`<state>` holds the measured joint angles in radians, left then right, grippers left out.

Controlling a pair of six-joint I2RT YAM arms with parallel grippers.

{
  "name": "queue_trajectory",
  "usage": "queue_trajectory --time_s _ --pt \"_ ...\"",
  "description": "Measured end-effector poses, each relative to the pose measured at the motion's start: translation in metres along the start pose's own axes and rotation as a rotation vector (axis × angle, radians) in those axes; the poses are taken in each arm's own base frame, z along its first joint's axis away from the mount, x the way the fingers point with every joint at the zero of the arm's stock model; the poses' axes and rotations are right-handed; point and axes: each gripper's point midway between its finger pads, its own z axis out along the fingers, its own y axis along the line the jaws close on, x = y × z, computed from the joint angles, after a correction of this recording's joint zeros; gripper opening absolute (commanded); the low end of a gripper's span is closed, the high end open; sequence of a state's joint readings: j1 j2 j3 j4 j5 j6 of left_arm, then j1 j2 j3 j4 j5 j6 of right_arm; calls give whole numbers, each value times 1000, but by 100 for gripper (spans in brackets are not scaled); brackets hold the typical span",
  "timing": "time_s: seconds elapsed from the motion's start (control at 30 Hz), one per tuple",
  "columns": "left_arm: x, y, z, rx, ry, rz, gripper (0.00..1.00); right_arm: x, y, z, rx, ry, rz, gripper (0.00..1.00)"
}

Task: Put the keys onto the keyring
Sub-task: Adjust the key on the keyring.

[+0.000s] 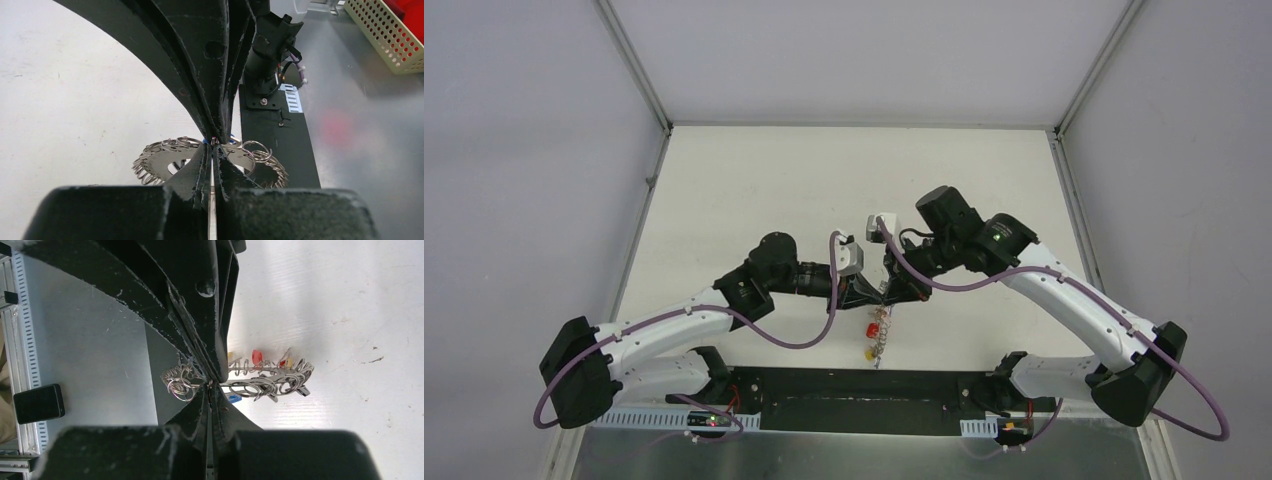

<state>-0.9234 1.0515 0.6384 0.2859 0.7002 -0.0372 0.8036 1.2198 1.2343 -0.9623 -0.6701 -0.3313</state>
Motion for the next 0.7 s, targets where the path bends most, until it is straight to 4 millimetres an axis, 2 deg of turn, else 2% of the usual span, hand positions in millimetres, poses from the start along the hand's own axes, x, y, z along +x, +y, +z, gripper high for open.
queue_trajectory --time_s 0.17,0.23,0.33,0.4,0.57,0.7 --pt "0 -1 1 10 -2 3 0 1 1 0 -1 3 2 0" --pt "-1 -1 1 9 -3 4 0 1 1 0 0 2 1 17" --pt "0 -1 -1 0 -9 6 0 -2 -1 0 10 -12 2 49" --pt "6 -2 -3 -13 -5 -2 0 -10 -4 0 28 -52 -12 60" --pt "16 -1 -14 -69 -26 -14 0 -16 -10 -6 75 -159 -25 63" --pt "3 -3 -23 -98 -107 21 0 -19 -10 -10 75 -251 -37 61"
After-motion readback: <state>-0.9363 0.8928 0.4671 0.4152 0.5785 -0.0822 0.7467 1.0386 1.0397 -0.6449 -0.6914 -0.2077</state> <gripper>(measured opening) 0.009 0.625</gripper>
